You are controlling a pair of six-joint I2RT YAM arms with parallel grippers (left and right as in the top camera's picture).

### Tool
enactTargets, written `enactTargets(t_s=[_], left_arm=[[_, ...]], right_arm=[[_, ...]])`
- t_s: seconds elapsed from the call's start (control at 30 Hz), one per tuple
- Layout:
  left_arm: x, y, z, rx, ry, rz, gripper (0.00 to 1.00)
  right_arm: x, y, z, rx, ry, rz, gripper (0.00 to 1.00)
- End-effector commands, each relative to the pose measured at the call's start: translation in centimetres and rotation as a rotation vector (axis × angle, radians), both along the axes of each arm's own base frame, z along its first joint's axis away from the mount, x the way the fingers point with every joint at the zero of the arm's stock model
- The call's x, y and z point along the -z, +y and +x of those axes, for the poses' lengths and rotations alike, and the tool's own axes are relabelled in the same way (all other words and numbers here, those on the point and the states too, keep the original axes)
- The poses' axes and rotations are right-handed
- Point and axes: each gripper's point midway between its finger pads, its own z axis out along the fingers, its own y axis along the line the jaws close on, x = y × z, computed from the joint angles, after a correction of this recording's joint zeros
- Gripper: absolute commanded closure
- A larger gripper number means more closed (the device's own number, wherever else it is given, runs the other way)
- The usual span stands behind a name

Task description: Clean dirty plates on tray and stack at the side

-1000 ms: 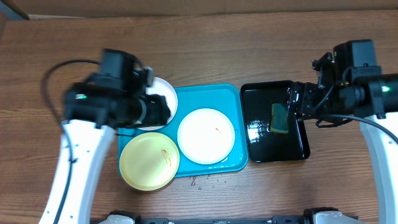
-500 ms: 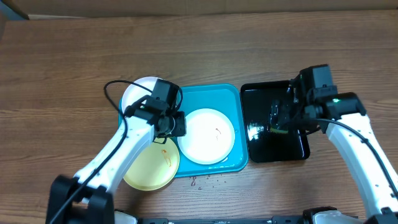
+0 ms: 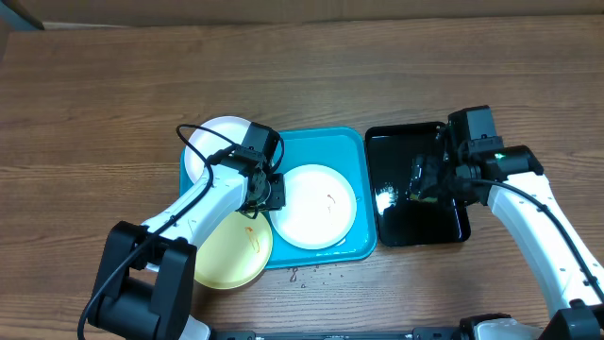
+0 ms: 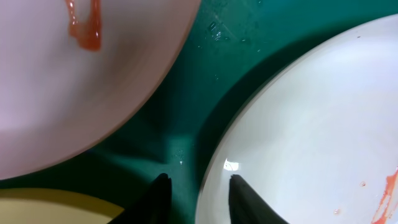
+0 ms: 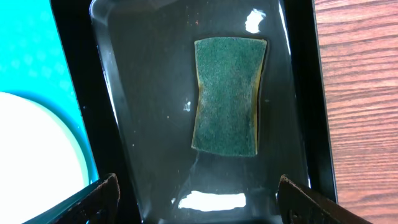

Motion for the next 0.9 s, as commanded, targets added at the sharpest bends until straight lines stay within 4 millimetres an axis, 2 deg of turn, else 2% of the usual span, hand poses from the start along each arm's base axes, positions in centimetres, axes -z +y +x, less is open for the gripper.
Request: enactTargets(t_s=[0.0,0.1,0.23,0.33,0.4,0.43,0.57,0.63,0.67,0.77,0.87], left_arm=[[0.4,-0.5,-0.5,-0.022,0.019,-0.008,0.72],[0.4,-0.9,-0.6,-0.03,0.018,-0.012,0.72],[0.4,-1.4,-0.6,-0.058,0.013,-0.017,0.74],[0.4,-1.1,-0.4,-0.114,0.009,-0.003,0.8],[0.4,-1.0,-0.2,-0.16,0.003,-0.006,0.89],[0.4,-1.1,-0.1,-0.173,0.001,-0.01,0.9],[0.3,-1.2,0.2,-0.189,-0.006,-0.016,0.87],[0.3,-1.2,0.2,-0.187,-0.009,-0.018,0.7],[0.3,-1.2,0.2,-0.188,-0.009,-0.017,0.69],[0.5,-1.1,0.2,-0.189,-0.008,-0.009,0.72],[0.7,-1.1,-0.2,-0.182,0.0,-0.001,0.76]], right_arm=[[1.2,-0.2,-0.4,-0.001,0.012,-0.017,0.17],[1.8,-0.1,-0.1,-0.001,-0.006,-0.014,0.17],[2.3,0.1,1.4,0.007,-0.057,-0.004,0.17],[3.4,0.1,1.6,0.008,-0.035,-0.008,0.16],[4.4,0.1,1.7,0.008,-0.007,-0.015,0.16],[4.9,0.0,1.7,0.009,0.004,-0.023,0.16],[5.8,-0.5,1.8,0.01,0.02,-0.053,0.16],[5.6,-0.9,2.2,0.017,0.004,-0.076,0.15],[5.4,-1.0,2.5,0.021,-0.006,-0.085,0.14],[5.1,-1.0,3.6,0.027,-0.054,-0.083,0.11],[5.1,-1.0,3.6,0.027,-0.054,-0.082,0.11]])
